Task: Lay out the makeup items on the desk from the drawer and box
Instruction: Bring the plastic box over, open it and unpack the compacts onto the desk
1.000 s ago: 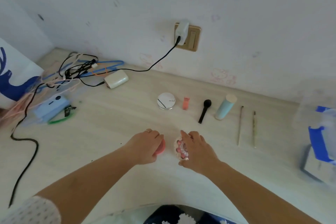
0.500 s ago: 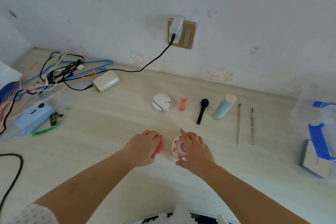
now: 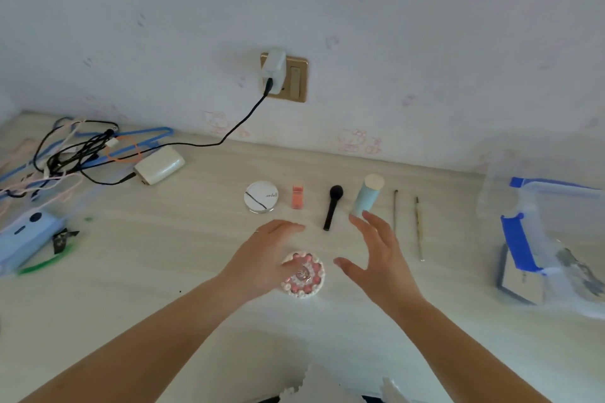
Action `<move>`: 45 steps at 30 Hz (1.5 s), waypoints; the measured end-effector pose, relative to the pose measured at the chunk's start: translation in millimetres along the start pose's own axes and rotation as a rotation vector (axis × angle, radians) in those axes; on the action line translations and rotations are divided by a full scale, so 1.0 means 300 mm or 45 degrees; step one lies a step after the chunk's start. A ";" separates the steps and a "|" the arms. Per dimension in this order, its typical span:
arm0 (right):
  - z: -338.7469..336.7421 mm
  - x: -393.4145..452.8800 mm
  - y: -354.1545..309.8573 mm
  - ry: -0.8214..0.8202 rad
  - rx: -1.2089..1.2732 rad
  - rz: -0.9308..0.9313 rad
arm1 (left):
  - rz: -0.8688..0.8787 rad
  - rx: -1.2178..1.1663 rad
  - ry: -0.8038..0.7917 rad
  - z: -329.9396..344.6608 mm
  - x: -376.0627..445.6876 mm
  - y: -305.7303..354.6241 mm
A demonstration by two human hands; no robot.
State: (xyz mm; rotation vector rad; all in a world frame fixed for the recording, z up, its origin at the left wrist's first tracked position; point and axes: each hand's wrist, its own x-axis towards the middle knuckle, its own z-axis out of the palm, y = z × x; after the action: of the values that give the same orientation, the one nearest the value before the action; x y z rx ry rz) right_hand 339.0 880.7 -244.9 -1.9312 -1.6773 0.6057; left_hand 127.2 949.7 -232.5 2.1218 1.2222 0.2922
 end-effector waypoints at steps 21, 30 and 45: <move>-0.887 -0.287 0.613 0.650 0.013 0.341 | 0.560 -0.257 -0.071 0.418 0.306 0.965; -1.005 -0.177 0.885 -0.005 -0.310 0.491 | -0.019 0.136 -0.579 0.701 0.545 1.177; -0.860 -0.037 1.074 -0.639 -0.697 0.583 | -0.664 0.737 -0.618 1.004 0.673 1.132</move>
State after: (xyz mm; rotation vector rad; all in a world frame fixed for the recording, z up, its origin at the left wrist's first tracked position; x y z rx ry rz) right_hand 746.2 812.3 -250.3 -2.7811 -1.8308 0.9368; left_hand 616.7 870.8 -267.7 2.0285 1.6064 -0.8463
